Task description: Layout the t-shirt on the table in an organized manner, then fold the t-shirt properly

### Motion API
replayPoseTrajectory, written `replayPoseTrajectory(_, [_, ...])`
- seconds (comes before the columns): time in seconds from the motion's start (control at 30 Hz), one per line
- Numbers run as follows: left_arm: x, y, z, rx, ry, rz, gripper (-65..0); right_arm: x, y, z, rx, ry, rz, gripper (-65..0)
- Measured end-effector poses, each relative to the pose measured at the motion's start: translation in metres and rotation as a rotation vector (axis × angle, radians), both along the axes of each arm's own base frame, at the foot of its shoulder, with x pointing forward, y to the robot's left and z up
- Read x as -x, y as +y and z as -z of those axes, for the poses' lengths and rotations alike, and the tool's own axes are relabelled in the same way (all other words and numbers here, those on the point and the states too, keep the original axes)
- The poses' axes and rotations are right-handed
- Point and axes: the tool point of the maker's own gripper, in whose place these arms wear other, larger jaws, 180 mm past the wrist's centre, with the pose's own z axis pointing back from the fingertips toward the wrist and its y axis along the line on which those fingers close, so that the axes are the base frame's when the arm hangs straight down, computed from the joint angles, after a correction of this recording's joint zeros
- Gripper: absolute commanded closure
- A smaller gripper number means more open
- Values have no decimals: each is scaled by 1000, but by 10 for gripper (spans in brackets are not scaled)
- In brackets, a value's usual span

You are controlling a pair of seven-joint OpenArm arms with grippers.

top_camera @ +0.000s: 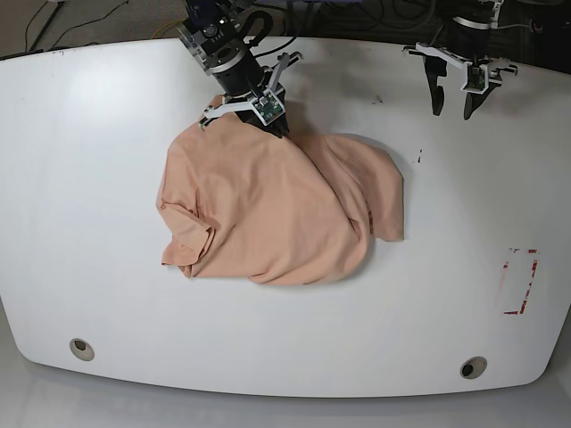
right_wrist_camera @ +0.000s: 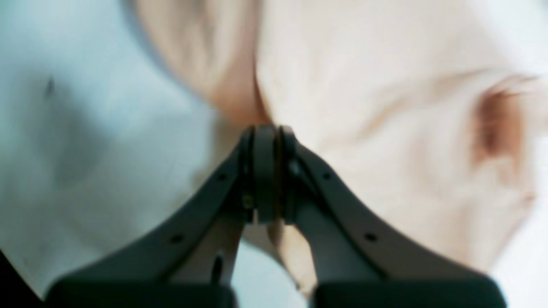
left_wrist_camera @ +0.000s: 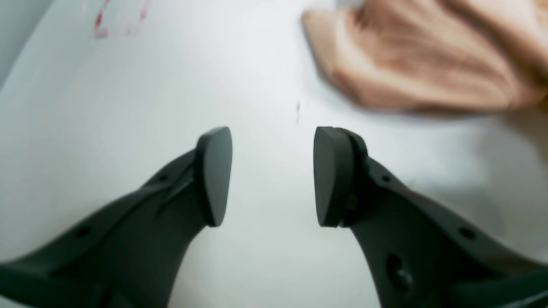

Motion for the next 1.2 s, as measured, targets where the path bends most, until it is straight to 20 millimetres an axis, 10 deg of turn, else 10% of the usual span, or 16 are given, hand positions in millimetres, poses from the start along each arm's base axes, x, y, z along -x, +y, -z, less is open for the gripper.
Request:
replayPoseTrajectory(0.3, [-27,1,-8,2,-46,-8,-292,-16,-9,-23,-39,-104,22,0])
replayPoseTrajectory(1.2, [-93,-1,-20,34,-61,-55,-293,-149,-40,-146,-14,-512,130,0])
